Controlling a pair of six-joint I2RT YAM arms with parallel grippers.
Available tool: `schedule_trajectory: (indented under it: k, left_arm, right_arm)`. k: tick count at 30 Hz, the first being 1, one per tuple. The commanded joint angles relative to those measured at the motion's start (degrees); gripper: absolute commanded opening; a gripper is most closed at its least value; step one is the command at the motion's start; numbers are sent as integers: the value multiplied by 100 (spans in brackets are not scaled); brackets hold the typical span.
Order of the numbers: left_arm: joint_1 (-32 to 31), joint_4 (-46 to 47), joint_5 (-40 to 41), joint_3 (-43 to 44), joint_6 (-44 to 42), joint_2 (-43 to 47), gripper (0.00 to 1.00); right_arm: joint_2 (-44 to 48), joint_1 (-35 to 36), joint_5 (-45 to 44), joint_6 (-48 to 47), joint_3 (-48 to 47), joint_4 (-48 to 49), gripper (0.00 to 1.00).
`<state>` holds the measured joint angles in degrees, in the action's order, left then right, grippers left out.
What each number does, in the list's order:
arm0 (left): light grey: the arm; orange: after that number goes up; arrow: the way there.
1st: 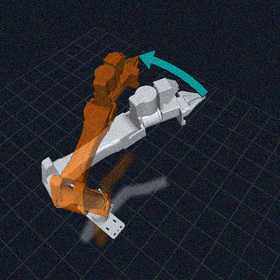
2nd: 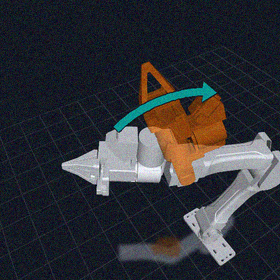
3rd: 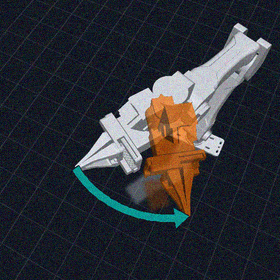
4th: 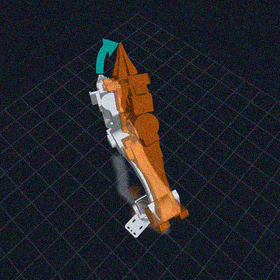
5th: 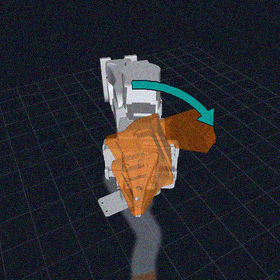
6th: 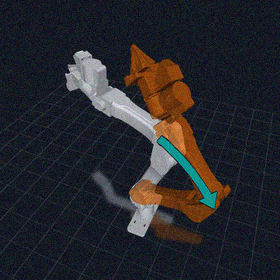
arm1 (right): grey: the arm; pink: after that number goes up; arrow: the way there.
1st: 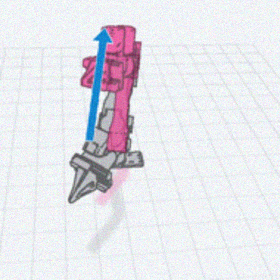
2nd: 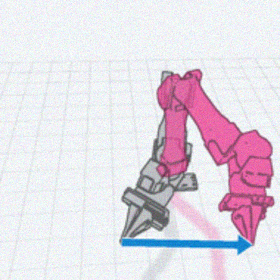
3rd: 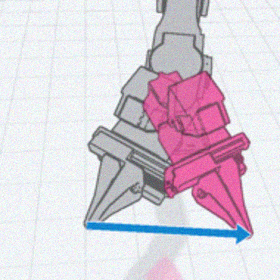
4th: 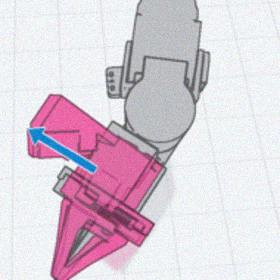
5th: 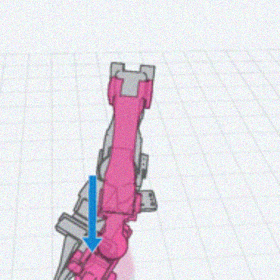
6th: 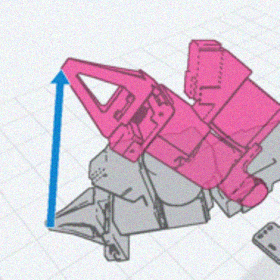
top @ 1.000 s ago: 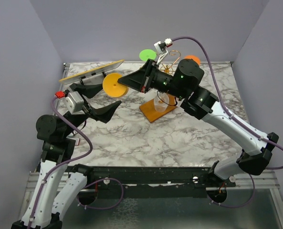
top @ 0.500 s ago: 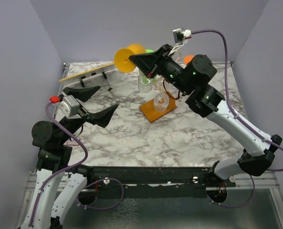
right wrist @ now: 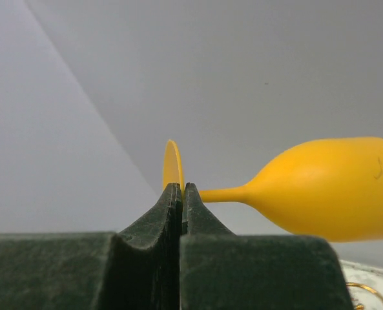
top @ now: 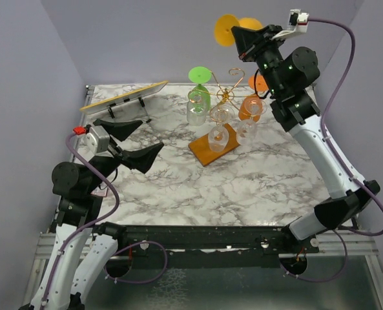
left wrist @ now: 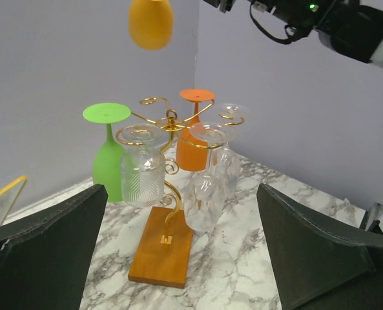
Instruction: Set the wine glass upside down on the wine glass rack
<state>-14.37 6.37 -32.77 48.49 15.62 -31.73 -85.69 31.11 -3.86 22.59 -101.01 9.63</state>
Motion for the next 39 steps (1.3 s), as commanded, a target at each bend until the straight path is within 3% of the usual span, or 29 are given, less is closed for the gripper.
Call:
schedule_trajectory:
  k: [1, 6, 11, 17, 26, 39]
  left_arm:
    - [-13, 247, -193, -97, 431, -60, 99]
    - [-13, 277, -215, -187, 636, -169, 99]
    - [-13, 227, -171, -258, 703, -244, 99]
    - [-13, 229, -195, -303, 749, -333, 99]
    - [-13, 234, -80, -356, 759, -350, 99]
    - [-13, -125, 466, -271, 742, -468, 99]
  right_arm:
    - [-568, -678, 855, 796, -310, 43, 1]
    - [-1303, -1371, 2146, 1770, -803, -92, 1]
    - [-1634, -1547, 2616, 2300, -699, 70, 1]
    - [-1997, -1547, 3121, 2731, -1027, -790, 1]
    - [-1806, -1547, 3080, 3050, -685, -1682, 1]
    - [-1149, -1547, 2694, 2989, -28, -1940, 1]
